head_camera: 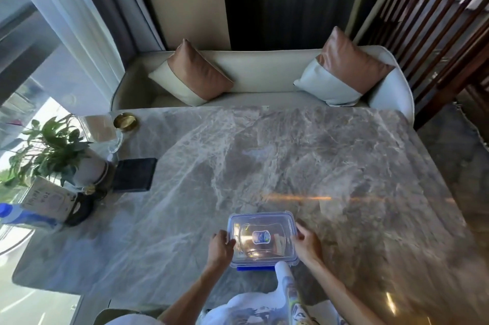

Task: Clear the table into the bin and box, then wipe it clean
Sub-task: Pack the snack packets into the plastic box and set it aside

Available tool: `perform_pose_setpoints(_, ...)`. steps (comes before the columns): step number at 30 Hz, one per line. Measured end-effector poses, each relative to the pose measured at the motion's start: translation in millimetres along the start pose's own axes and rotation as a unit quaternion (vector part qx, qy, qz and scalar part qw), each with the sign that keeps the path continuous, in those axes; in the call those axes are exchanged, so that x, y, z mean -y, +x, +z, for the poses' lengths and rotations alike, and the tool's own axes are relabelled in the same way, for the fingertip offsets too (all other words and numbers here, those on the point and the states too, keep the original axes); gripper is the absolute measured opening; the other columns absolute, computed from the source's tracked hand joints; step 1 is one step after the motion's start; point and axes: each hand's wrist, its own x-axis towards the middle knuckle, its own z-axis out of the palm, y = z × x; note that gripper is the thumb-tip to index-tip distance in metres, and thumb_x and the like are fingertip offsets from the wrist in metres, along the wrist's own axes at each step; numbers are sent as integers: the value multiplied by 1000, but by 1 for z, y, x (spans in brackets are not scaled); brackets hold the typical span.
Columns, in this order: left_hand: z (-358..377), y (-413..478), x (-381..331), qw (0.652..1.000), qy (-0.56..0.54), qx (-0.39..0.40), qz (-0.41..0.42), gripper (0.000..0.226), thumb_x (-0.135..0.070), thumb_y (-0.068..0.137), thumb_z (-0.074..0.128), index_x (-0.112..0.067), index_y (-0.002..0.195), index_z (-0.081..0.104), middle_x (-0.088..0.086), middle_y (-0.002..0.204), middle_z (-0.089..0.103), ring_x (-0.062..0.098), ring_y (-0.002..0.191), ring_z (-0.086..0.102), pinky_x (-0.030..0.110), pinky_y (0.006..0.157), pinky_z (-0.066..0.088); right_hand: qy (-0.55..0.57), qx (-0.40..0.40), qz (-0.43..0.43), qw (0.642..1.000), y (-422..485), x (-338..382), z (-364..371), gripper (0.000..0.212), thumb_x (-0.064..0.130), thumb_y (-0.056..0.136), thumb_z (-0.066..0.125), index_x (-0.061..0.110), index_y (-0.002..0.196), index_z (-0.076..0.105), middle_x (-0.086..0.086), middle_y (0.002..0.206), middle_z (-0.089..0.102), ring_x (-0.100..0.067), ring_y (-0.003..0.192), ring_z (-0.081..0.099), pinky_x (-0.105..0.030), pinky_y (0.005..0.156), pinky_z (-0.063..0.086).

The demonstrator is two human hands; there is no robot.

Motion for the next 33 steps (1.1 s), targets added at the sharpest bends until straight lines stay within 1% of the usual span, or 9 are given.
perform_pose_setpoints(2, 0, 0, -1, 1000, -10, -9, -1, 18, -11, 85, 64, -13, 86, 46, 22, 98, 62, 35, 97, 56, 29, 69, 31, -5, 8, 1, 1000, 1, -4, 0, 43, 13, 89, 57, 14, 132, 57, -4, 101, 70, -18, 87, 64, -13, 64, 43)
perform_pose_setpoints(4, 2, 1, -1, 1000, -25, -11, -7, 19, -11, 85, 65, -14, 88, 47, 22, 103, 61, 35, 100, 56, 29, 72, 33, -15, 12, -7, 1000, 1, -5, 0, 44, 13, 90, 56, 14, 133, 55, -3, 99, 68, -14, 83, 60, -12, 61, 42)
perform_pose_setpoints(11, 9, 3, 2, 997, -50, -19, -62, 31, -18, 85, 66, -2, 109, 56, 23, 108, 62, 36, 99, 59, 39, 81, 46, -116, 13, -21, 993, 7, -5, 3, 47, 19, 88, 57, 16, 135, 53, -9, 120, 67, -23, 103, 63, -27, 87, 47)
perform_pose_setpoints(16, 25, -18, -3, 965, -158, -35, -206, 71, -38, 87, 62, -4, 140, 30, 24, 141, 39, 40, 127, 44, 46, 108, 37, -342, -5, -213, 915, 13, 5, 11, 76, 35, 86, 63, 23, 151, 25, 0, 153, 33, -24, 140, 29, -33, 112, 30)
perform_pose_setpoints(19, 43, -31, 1, 896, -316, 33, -309, 88, -49, 76, 73, -7, 136, 24, 17, 127, 46, 34, 109, 54, 44, 87, 52, -395, 68, -251, 881, 29, 17, 20, 79, 37, 86, 62, 24, 151, 20, 2, 159, 22, -21, 146, 16, -34, 117, 22)
perform_pose_setpoints(22, 62, -33, 8, 853, -418, 78, -304, 89, -40, 69, 79, 0, 134, 31, 12, 85, 50, 18, 58, 51, 25, 46, 45, -399, 101, -234, 881, 39, 22, 19, 78, 39, 82, 66, 26, 149, 28, 4, 153, 34, -20, 140, 29, -34, 112, 30)
perform_pose_setpoints(26, 64, -13, -1, 873, -421, 34, -243, 81, -50, 58, 78, -2, 115, 44, 12, 79, 49, 14, 51, 46, 22, 41, 40, -363, 65, -173, 914, 40, 18, 14, 78, 44, 75, 71, 28, 144, 37, 3, 145, 45, -23, 133, 38, -35, 108, 35)
perform_pose_setpoints(30, 43, 5, -27, 916, -363, -5, -171, 55, -40, 74, 77, -10, 109, 48, 18, 104, 64, 20, 81, 59, 34, 71, 50, -340, 2, -121, 933, 31, -4, 20, 60, 50, 73, 70, 26, 124, 50, -1, 123, 60, -26, 113, 54, -37, 96, 43)
perform_pose_setpoints(33, 37, 14, -45, 946, -286, -53, -142, 38, -30, 85, 68, -10, 113, 51, 13, 107, 65, 27, 96, 61, 33, 82, 45, -245, -3, -65, 967, 22, -22, 28, 27, 33, 76, 71, 24, 95, 54, -3, 99, 66, -23, 92, 61, -38, 82, 50)
